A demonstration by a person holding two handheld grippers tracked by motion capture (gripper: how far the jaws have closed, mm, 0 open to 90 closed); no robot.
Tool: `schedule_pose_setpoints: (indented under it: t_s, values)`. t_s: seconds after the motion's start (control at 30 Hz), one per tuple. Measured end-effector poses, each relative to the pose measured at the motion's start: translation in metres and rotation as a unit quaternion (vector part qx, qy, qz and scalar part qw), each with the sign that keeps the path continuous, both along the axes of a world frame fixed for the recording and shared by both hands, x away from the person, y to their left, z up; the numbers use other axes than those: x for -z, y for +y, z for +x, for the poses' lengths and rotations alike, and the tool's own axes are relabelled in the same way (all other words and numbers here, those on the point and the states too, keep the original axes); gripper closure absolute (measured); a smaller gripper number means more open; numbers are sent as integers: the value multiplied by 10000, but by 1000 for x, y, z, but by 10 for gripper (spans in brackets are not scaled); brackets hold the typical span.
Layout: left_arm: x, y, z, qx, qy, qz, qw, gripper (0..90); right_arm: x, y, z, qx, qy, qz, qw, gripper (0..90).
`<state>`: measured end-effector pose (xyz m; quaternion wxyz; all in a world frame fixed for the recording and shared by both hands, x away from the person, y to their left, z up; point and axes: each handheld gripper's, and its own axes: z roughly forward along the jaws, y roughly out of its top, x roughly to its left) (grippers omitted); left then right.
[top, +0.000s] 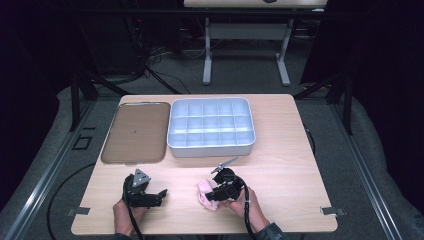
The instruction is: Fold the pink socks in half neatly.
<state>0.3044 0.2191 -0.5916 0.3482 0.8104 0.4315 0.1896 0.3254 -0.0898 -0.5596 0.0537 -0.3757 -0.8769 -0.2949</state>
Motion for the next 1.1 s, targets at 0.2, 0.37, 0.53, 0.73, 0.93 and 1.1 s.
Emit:
schedule_pose_setpoints:
  t_s: [0.2,0.37,0.53,0.73,0.93,1.1]
  values:
    - [0,0,1,65,7,-13,10000,85,1,-1,-3,-124,-227,102,9996,736]
    - [0,0,2,35,-10,-18,10000,86,1,-3,1,-147,-37,127,9998,738]
    - [0,-1,3,-1,-7,1,10000,87,1,-1,0,-133,-99,126,9998,745]
    - [0,-1,3,-10,-11,-3,10000,89,-1,0,-3,-181,-216,21,9996,749]
    - [0,-1,3,-23,-18,-15,10000,96,-1,-1,-3,-200,-217,61,9995,750]
    - [0,-1,3,6,-27,3,10000,101,-2,-1,-3,-206,-246,103,9994,752]
